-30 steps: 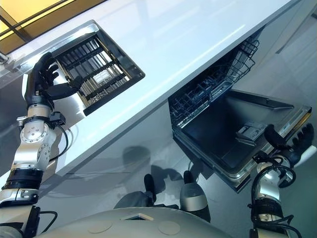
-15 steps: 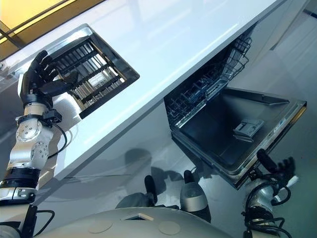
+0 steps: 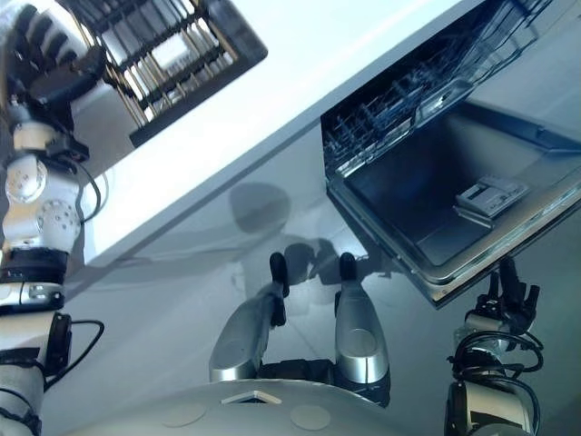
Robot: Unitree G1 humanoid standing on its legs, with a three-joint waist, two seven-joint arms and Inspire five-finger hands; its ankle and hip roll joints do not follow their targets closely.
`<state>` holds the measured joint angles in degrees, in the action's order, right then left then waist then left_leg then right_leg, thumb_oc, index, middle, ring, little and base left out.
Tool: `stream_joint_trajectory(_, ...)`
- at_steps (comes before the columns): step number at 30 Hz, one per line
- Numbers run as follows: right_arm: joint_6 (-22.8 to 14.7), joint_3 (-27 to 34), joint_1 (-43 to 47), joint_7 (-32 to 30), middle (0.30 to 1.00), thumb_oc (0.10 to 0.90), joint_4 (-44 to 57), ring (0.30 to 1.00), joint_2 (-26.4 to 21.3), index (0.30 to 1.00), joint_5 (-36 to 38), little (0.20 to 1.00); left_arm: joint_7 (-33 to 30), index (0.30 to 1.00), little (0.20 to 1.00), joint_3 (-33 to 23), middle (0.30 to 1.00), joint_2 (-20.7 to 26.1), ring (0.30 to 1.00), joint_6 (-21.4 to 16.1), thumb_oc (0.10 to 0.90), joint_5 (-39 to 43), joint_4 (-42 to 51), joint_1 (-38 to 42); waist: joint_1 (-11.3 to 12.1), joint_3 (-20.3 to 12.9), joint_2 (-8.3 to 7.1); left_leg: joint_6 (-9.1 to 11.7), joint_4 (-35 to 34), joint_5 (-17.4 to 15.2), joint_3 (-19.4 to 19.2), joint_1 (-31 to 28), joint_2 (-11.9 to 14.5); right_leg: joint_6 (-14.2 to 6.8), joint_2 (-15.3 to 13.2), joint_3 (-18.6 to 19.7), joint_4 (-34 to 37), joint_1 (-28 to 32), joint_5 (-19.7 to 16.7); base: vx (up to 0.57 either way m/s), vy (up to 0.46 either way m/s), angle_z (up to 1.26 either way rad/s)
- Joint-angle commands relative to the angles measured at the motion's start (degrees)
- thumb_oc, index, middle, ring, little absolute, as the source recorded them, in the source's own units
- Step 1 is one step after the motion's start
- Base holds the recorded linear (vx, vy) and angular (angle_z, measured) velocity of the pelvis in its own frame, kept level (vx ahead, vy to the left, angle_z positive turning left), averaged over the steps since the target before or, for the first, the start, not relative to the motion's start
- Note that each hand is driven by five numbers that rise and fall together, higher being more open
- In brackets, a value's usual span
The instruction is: Pick up plates and place into dishwasher.
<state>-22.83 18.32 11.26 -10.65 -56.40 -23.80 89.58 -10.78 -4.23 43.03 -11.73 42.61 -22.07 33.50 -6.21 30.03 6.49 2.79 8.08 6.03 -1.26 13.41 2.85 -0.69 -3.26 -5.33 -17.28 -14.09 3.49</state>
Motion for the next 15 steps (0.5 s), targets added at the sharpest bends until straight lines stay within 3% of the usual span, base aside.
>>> stream_joint_trajectory(1,-5.22,-1.61,3.8,-3.24,0.9,0.8,5.69,0.9,0.06,0.9,5.24,0.9,-3.3,0.9,0.9,0.76,0.9,0.53,0.9,-7.41,0.8,-4.41,6.93,2.23,1.25,-0.25,-0.6,-2.97,10.85,-8.99,-0.43,3.27,-4.93,3.12,3.24,-1.87,-6.83,-0.97,5.06,-0.08,0.047,0.11)
stream_joint_trajectory(5,-10.55,-2.36,6.11,-7.42,0.9,0.8,9.35,0.9,1.59,0.9,4.76,0.9,-6.24,0.9,0.9,2.35,0.9,1.08,0.9,-6.1,0.8,-5.38,11.11,2.97,1.94,-0.24,0.45,-3.17,11.96,-9.05,0.24,5.35,-5.56,3.35,2.58,-2.06,-9.0,-3.77,5.38,-0.04,0.058,0.12)
stream_joint_trajectory(10,-8.46,-4.64,8.96,-4.68,0.9,0.8,13.06,0.9,2.28,0.9,1.86,0.9,-7.87,0.9,0.9,1.57,0.9,1.66,0.9,-5.6,0.8,-6.07,12.83,2.75,2.63,-0.24,1.23,-3.36,11.4,-8.49,0.63,6.38,-6.31,3.29,2.11,-1.38,-9.02,-5.53,4.98,-0.03,0.087,0.1)
stream_joint_trajectory(12,-9.62,-5.85,9.4,-7.23,0.9,0.8,14.05,0.9,2.13,0.9,-1.78,0.9,-8.56,0.9,0.9,1.09,0.9,2.45,0.9,-6.62,0.8,-6.12,12.01,2.82,2.62,-0.24,1.34,-3.45,10.85,-8.26,0.32,6.26,-6.4,3.12,1.91,-0.99,-8.48,-5.62,4.7,-0.02,0.088,-0.02)
stream_joint_trajectory(15,-8.38,-7.02,9.46,-12.09,0.9,0.8,13.98,0.9,0.79,0.9,-13.59,0.9,-8.9,0.9,0.9,0.3,0.9,3.98,0.9,-8.18,0.8,-4.86,11.41,2.66,2.71,-0.24,1.47,-3.52,10.19,-8.16,-0.21,5.78,-6.31,2.79,1.43,-0.73,-7.74,-5.35,4.34,0.0,0.082,-0.03)
